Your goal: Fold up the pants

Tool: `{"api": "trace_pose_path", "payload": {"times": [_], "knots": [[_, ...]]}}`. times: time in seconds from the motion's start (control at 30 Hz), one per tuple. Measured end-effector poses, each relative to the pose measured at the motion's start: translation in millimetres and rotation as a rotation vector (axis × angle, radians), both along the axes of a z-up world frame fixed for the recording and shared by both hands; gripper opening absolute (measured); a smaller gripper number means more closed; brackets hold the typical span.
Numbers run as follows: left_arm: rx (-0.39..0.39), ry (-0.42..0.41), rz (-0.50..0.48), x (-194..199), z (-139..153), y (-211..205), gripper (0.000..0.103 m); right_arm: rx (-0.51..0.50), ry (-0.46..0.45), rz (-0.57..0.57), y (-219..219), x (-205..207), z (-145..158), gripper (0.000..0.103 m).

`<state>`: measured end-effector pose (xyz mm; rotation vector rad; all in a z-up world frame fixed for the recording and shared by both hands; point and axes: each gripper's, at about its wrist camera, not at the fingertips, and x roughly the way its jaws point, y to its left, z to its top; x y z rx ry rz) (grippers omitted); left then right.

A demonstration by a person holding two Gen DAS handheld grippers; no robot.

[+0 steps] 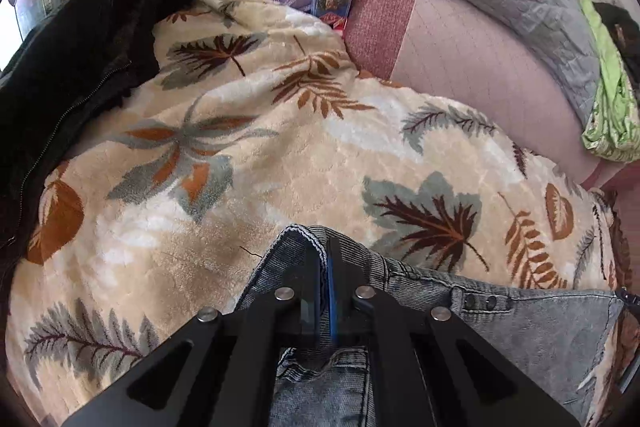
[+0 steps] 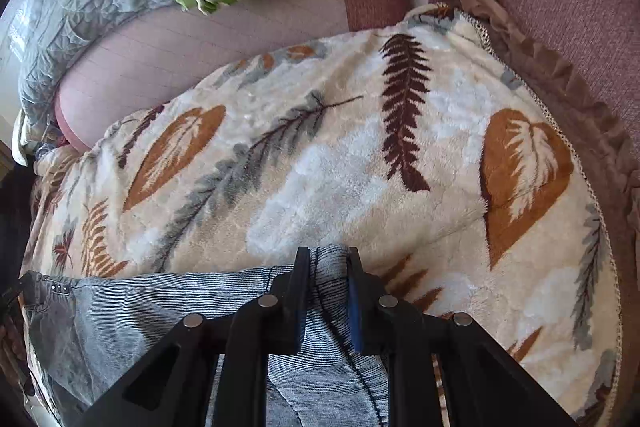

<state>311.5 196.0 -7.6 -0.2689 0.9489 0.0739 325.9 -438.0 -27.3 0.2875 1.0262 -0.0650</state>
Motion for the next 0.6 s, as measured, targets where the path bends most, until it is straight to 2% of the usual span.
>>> {"api": "trace_pose_path", "payload": {"times": [0.1,0.2,0.27,0.33,0.4,0.43,0.5,0.53,0.6], "knots": [[-0.051,-0.089,-0.009,-38.0,34.6,4.8,0.002,0.041,-0.081,0.006,-4.1,-28.0,31.4,0.017],[-0.115,-0.195,-0.027,-98.1,66.2,19.3,0.002,0.087,-0.173,0.014,-8.4,-74.7,59.8,0.017],[-0.141,-0.242,-0.05,-143.8,76.9,28.2,0.003,0.118,-0.224,0.031,-12.0,-113.9,69.8,0.017],[-0.157,-0.253,-0.077,-189.8,74.3,38.3,0.003,0.147,-0.252,0.055,-15.4,-159.8,70.4,0.017],[-0.159,-0.229,-0.093,-228.9,59.8,47.2,0.003,0.172,-0.255,0.087,-16.6,-206.8,61.2,0.018],[-0.168,-0.187,-0.111,-243.8,47.3,51.3,0.003,0.188,-0.237,0.101,-16.1,-228.0,51.4,0.018],[-0.159,-0.068,-0.126,-264.4,16.2,59.3,0.007,0.214,-0.142,0.159,-12.7,-264.9,22.8,0.021],[-0.148,-0.021,-0.129,-273.0,2.9,64.3,0.007,0.196,-0.103,0.167,-10.7,-282.1,9.0,0.022],[-0.149,0.084,-0.116,-282.9,-17.8,75.2,0.01,0.241,0.003,0.167,-13.4,-308.5,-20.1,0.026]]}}
